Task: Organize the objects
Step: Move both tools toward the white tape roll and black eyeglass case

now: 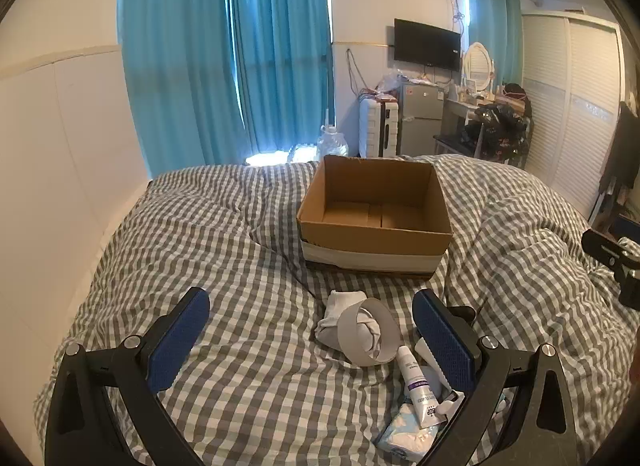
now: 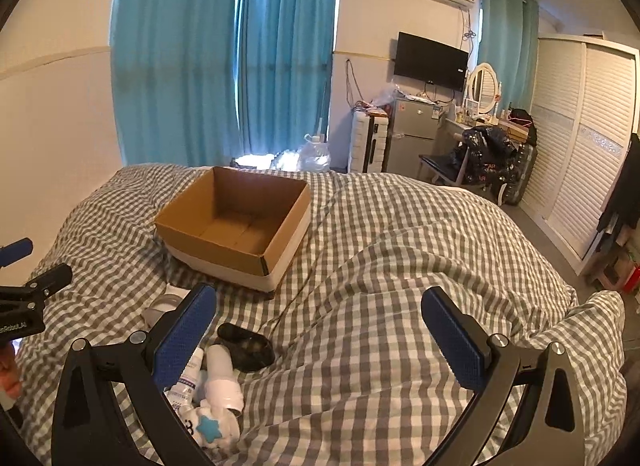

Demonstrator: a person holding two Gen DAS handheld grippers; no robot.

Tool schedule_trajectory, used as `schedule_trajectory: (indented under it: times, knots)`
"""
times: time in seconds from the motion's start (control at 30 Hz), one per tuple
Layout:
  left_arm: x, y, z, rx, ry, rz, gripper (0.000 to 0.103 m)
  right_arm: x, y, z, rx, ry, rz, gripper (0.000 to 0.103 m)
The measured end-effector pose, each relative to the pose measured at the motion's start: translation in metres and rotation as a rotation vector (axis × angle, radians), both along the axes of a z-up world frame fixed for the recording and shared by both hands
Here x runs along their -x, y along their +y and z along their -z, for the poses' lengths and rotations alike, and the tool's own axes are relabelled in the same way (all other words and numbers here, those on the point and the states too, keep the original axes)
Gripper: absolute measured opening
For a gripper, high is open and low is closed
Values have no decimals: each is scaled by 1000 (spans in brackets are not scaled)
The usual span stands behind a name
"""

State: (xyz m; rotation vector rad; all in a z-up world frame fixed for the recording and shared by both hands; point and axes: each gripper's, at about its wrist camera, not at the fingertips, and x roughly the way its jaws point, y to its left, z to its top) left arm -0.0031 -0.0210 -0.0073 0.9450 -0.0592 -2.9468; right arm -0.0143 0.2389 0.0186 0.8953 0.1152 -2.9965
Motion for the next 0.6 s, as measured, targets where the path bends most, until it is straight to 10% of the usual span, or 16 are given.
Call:
schedule_trajectory:
  times: [0.6]
  knots:
    - [-4, 5, -2, -5, 5, 10, 103, -7, -16, -2, 0, 10, -53, 103]
